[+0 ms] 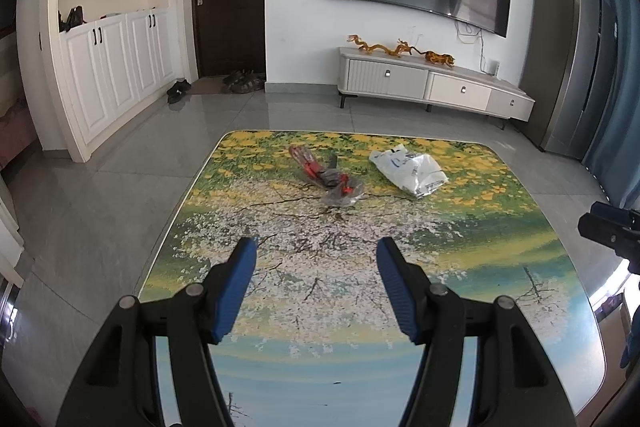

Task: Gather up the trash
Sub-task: 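Move both open tools back toward the last bags on the table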

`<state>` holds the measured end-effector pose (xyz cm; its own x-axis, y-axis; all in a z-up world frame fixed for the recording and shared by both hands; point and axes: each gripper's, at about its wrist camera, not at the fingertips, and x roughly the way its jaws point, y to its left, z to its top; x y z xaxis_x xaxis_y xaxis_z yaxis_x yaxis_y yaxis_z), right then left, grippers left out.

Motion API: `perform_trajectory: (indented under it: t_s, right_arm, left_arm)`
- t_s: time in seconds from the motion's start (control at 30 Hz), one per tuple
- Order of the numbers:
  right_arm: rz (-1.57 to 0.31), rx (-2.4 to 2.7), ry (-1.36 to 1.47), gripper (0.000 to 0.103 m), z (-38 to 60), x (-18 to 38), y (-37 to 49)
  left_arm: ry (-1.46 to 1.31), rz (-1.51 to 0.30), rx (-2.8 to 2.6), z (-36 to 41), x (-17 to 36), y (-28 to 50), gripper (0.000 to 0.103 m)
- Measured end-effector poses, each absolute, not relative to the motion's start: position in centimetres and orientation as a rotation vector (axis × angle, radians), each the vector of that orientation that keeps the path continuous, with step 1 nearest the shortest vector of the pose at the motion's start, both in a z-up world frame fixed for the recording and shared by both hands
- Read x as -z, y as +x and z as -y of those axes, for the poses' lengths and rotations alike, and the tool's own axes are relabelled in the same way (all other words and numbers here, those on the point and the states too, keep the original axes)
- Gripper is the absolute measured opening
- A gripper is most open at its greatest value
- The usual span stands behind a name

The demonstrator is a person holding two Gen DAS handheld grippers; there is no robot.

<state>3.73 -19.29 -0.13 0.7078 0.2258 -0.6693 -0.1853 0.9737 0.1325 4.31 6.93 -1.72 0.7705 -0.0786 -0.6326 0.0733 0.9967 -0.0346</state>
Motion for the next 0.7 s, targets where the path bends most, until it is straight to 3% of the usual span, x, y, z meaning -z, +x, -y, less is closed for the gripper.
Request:
perform_trajectory:
  t_s: [0.7]
  right_arm:
    - [-0.829, -0.304, -0.004, 0.077, 16.0, 2.2, 9.8]
  left_arm:
    - [-0.023, -0.753, 0.052, -10.3, 4.6, 8.4, 0.061]
